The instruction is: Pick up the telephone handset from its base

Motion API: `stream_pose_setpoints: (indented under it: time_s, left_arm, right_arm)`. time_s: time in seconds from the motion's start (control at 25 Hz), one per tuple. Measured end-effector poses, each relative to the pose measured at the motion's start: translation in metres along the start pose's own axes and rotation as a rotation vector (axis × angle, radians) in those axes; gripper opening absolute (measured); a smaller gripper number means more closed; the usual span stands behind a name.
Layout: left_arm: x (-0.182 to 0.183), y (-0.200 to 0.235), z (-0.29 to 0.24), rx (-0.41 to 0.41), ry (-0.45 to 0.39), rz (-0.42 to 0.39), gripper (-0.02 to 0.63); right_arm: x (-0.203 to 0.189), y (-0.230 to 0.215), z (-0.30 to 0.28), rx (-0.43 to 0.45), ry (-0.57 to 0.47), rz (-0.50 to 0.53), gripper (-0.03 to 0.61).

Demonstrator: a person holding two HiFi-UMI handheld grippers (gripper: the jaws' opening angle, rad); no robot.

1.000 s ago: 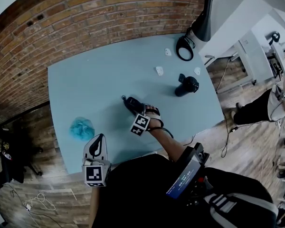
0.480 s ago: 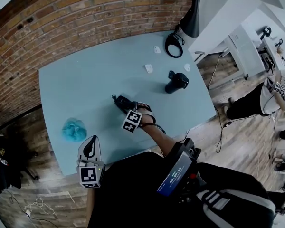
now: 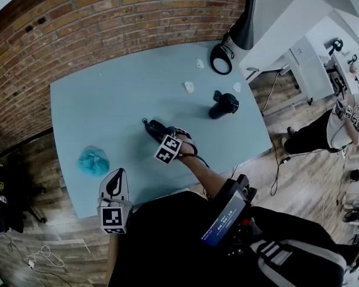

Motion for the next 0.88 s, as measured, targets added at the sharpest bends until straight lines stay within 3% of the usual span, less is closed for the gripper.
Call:
stream_pose_setpoints:
  time_s: [0.56, 0.88]
  left_arm:
    - [-0.001, 0.009, 0.001, 0.007, -0.003, 0.004, 0.018]
    - [-0.003, 0.010, -0.003, -0.003, -0.003, 0.000, 0.018]
  right_arm:
    - [0.013, -0.006, 0.008, 0.065, -0.049, -0.122, 0.135]
    - [0.017, -0.017, 0.014, 0.111, -0.100, -0.250, 0.135]
Point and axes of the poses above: the fingertips, and each gripper's own axes: z backward along the fingers, y to its left, x out of its top, the point moved 7 cm from there along z, backward along the fingers, and after that the axes turned 2 degrees about y, right-handed, at the moved point
